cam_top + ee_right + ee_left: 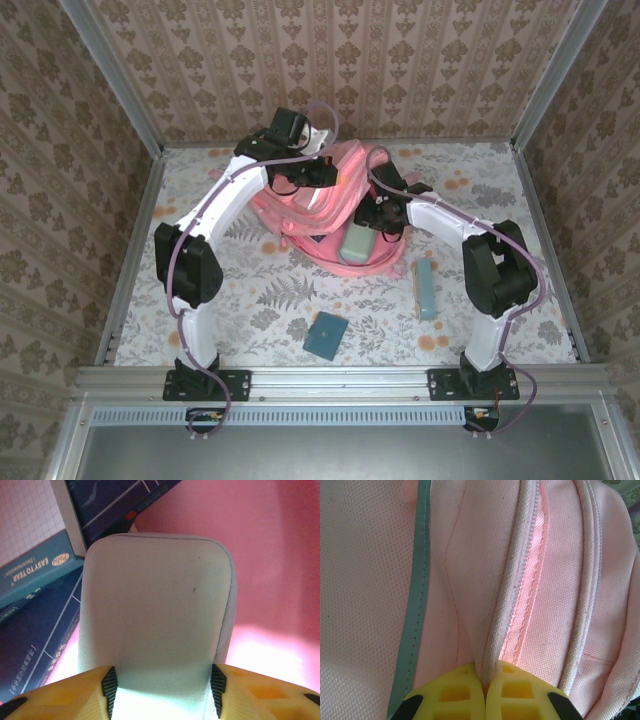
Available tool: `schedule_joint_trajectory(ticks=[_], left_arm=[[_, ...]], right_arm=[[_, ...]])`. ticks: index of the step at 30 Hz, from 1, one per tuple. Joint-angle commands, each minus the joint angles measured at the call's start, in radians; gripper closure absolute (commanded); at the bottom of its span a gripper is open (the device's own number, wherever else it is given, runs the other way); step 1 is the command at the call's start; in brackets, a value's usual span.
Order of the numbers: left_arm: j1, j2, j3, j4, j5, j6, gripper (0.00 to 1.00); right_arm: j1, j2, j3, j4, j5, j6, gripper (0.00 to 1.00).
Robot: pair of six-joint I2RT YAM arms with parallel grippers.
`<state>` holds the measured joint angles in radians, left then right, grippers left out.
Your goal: Pack books, pencil case, and school supplies into a backpack
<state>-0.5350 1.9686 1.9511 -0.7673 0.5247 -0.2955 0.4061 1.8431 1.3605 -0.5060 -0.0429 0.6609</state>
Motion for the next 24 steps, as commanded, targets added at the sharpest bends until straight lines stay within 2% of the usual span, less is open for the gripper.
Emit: schedule_joint_trajectory(ticks=[1,7,16,24], left_arm=[[0.010,-0.019,0.046,0.057,0.023,0.006,1.00],[0.013,-0.022,0.040,0.063,0.024,0.001,1.00],[0.013,-0.030,0.037,0.067,0.030,-0.002,1.00],[0.013,-0.037,0.021,0.071,0.034,-0.010,1.00]], right_arm=[[-0.003,-0.103,0.001,-0.098,0.092,-0.018,0.40],[-0.003,-0.281,-0.085,-0.180,0.160,-0.080,0.35],[-0.002,-0.569,-0.388,-0.276,0.195,-0.087,0.40],[-0.009,-0.633,-0.550,-0.287,0.239,-0.048,0.44]])
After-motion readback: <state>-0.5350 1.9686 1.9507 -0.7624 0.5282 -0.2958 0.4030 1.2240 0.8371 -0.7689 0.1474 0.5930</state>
